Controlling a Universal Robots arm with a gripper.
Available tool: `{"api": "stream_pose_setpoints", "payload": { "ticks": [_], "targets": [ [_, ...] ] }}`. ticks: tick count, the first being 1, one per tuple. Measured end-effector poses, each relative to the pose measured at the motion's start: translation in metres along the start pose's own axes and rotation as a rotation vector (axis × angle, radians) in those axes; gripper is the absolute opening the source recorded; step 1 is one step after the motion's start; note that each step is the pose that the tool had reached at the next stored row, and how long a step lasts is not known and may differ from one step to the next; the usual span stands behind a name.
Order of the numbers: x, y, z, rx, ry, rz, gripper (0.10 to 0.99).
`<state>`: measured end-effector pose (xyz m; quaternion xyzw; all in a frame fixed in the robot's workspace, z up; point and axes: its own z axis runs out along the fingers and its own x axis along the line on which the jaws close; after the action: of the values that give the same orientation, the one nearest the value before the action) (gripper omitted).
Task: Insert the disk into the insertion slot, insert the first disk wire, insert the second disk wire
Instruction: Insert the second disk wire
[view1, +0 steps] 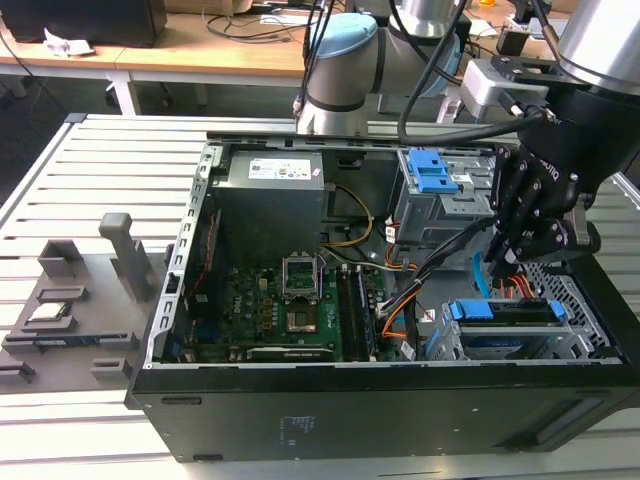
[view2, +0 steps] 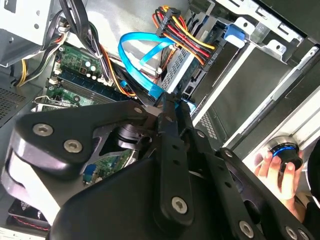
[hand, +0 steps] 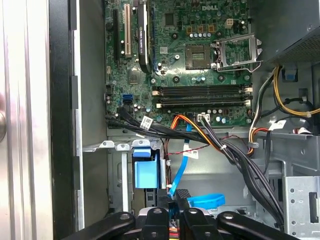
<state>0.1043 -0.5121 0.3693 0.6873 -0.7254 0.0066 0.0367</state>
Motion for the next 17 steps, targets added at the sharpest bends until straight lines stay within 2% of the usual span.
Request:
{"api": "stream_pose_setpoints", "payload": {
  "ticks": [1,5,8,11,17],
  "targets": [
    [0.0000,0.0000,0.0000,0.000,0.0000,0.000,0.161],
    [0.0002,0.0000,0.0001,0.000,0.0000,0.000,0.161],
    [0.0087,-0.0005,0.0016,0.000,0.0000,0.000,0.161],
    [0.0118,-0.0037,0.0122,0.001,0.0003,-0.015,0.161],
    [0.0115,-0.0131,0.0169,0.002,0.0010,-0.029,0.161]
  ]
}}
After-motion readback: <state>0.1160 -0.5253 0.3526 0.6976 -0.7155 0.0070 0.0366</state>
